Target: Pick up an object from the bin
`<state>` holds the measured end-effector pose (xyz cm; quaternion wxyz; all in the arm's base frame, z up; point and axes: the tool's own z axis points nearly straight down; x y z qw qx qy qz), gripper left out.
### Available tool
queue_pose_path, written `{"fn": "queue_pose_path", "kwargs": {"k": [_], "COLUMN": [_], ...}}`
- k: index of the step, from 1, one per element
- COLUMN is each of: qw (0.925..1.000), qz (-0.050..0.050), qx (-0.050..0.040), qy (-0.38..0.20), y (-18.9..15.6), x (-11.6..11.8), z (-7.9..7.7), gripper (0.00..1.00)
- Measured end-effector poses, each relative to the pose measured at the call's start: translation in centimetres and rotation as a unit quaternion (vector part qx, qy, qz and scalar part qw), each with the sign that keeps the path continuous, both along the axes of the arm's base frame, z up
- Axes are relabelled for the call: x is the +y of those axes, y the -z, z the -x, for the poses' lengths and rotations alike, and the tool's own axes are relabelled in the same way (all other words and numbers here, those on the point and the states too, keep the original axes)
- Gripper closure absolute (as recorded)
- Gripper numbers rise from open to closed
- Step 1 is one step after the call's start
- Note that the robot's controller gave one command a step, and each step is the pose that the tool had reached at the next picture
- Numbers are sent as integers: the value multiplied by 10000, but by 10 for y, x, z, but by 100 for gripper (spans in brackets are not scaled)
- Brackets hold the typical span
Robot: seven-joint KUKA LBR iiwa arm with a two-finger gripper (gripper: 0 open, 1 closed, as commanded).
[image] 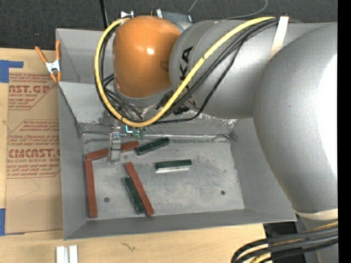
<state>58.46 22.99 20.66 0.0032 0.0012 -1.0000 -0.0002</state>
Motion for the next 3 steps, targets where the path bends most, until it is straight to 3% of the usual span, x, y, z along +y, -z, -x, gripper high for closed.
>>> {"fn": "queue_pose_path", "kwargs": {"k": [1,2,3], "qw": [9971,9990,9864], "qz": [3,6,-14], "qx": [-11,-39,-47], "qy": [-762,440,-1645], "y": [136,88,136], "x": [-13,-84,-73], "z": [22,44,69], "gripper": [0,0,0]}}
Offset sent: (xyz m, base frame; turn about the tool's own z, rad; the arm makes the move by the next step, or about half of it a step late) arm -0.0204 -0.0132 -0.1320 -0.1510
